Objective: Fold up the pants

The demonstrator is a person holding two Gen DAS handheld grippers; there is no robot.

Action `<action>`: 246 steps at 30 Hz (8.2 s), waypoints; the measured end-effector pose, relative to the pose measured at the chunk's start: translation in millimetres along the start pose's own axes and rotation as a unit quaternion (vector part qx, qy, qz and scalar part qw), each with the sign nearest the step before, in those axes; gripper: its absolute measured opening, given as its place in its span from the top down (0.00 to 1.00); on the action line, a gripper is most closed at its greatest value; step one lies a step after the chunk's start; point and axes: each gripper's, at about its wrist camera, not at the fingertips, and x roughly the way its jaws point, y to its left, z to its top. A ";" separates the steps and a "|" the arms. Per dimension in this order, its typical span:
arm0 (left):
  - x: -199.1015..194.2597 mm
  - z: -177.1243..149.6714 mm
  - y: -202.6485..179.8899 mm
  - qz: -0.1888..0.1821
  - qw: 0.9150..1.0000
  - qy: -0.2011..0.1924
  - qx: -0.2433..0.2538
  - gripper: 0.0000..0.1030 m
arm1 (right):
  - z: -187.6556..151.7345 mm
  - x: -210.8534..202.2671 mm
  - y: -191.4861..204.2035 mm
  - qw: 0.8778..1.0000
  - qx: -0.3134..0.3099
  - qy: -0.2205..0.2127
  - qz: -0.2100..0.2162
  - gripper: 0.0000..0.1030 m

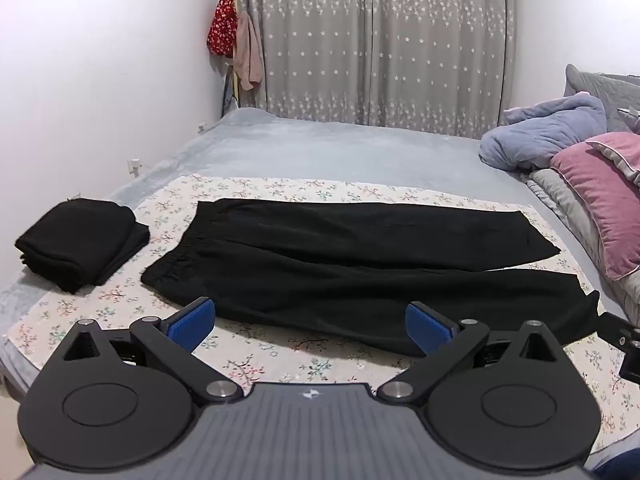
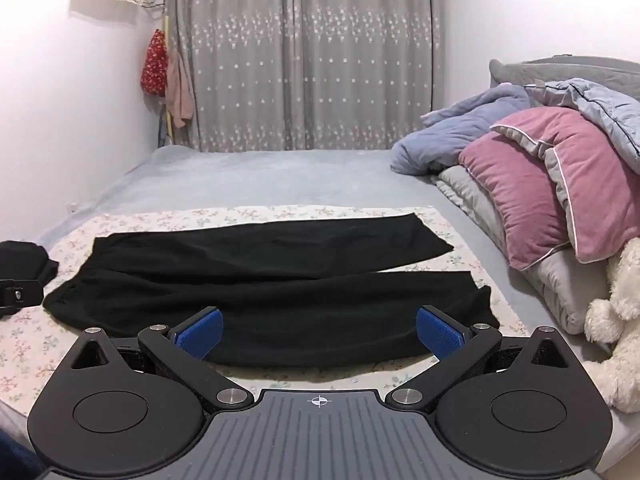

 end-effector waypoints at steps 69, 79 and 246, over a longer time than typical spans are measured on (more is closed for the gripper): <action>249.7 6.0 274.2 -0.020 0.899 0.046 -0.436 0.96 | -34.8 211.3 -232.1 0.925 0.359 0.055 -0.106 1.00; 202.6 -14.5 297.0 0.033 0.908 0.088 -0.408 0.96 | -35.4 153.6 -219.1 0.937 0.329 0.047 -0.112 1.00; 271.2 33.0 274.5 0.031 0.991 0.003 -0.133 0.56 | -2.1 205.9 -233.0 0.991 0.062 0.039 -0.113 1.00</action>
